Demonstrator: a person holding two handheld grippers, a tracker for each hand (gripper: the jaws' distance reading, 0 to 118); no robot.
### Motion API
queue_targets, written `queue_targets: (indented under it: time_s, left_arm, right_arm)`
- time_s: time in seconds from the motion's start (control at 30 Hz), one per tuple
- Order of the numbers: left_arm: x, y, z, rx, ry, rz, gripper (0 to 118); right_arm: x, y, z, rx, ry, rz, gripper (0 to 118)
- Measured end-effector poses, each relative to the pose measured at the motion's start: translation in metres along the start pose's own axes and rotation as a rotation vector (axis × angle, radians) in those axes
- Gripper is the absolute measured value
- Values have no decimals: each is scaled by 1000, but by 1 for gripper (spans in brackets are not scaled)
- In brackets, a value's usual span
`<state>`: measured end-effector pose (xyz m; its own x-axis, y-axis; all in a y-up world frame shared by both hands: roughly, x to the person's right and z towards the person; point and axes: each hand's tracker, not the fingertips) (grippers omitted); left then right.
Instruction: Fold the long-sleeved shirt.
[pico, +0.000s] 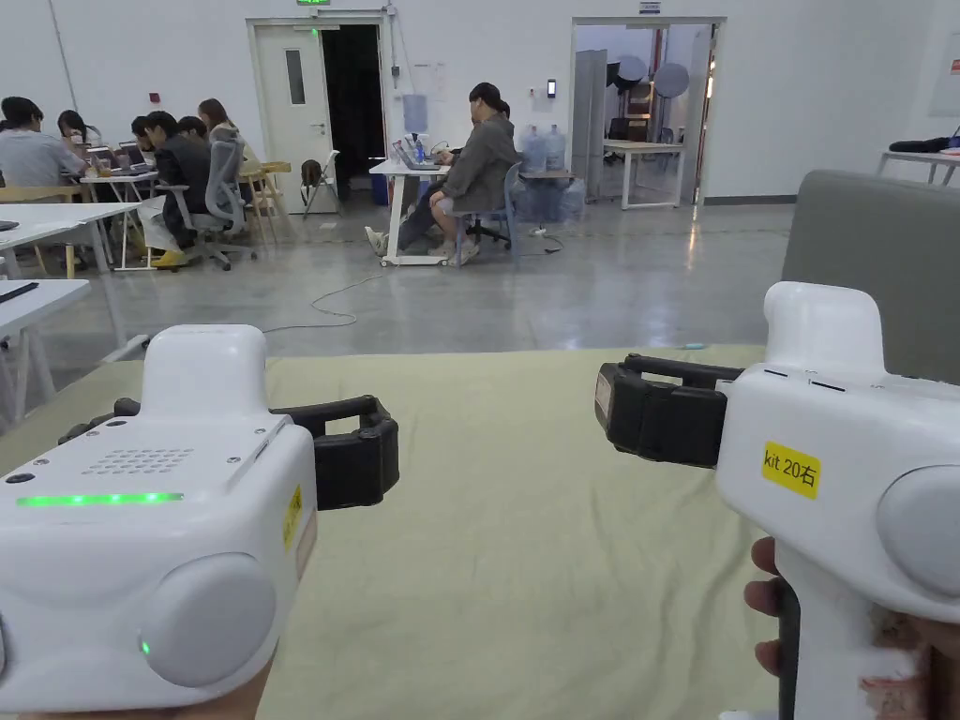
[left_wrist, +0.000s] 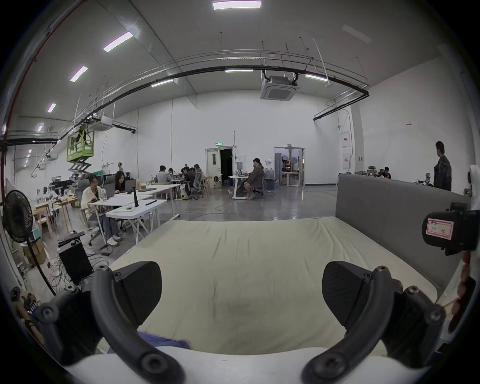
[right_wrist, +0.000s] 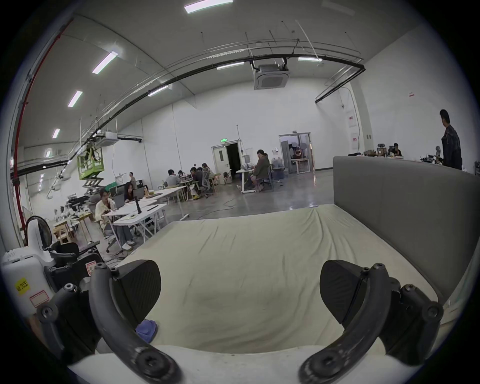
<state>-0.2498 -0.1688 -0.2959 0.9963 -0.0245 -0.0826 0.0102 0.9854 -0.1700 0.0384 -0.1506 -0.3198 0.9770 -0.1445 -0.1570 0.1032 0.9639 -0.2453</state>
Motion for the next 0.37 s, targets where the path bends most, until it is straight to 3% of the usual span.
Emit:
queue_targets:
  time_s: [0.37]
  left_arm:
    - [-3,-8,-11,-55,-34,29,118]
  right_arm:
    - [-1,-3,-3,-14,-3,14,118]
